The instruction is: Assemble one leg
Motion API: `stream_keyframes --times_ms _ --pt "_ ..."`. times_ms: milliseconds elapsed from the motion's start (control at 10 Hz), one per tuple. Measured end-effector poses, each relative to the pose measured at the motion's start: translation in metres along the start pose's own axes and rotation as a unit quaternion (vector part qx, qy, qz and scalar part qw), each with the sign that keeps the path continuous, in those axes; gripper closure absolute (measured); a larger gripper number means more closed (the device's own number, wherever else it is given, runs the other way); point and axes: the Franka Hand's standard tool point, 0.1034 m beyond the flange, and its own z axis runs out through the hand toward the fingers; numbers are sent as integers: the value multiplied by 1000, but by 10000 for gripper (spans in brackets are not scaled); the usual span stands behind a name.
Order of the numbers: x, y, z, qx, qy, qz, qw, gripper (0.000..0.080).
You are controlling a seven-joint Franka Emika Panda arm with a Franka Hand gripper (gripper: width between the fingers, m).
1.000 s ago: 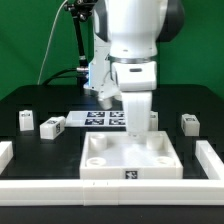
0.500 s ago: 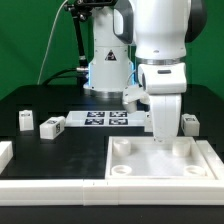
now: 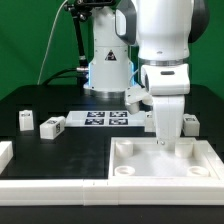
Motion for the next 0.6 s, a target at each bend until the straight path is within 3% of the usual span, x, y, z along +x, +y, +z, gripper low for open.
stream_keyframes --times_ms 100,200,300,400,600 --pt "0 0 0 0 0 0 1000 331" --pt "0 0 0 0 0 0 1000 331" --pt "0 0 0 0 0 0 1000 213" --pt "-1 0 0 0 0 1 1000 163" --pt "-1 0 0 0 0 1 1000 154"
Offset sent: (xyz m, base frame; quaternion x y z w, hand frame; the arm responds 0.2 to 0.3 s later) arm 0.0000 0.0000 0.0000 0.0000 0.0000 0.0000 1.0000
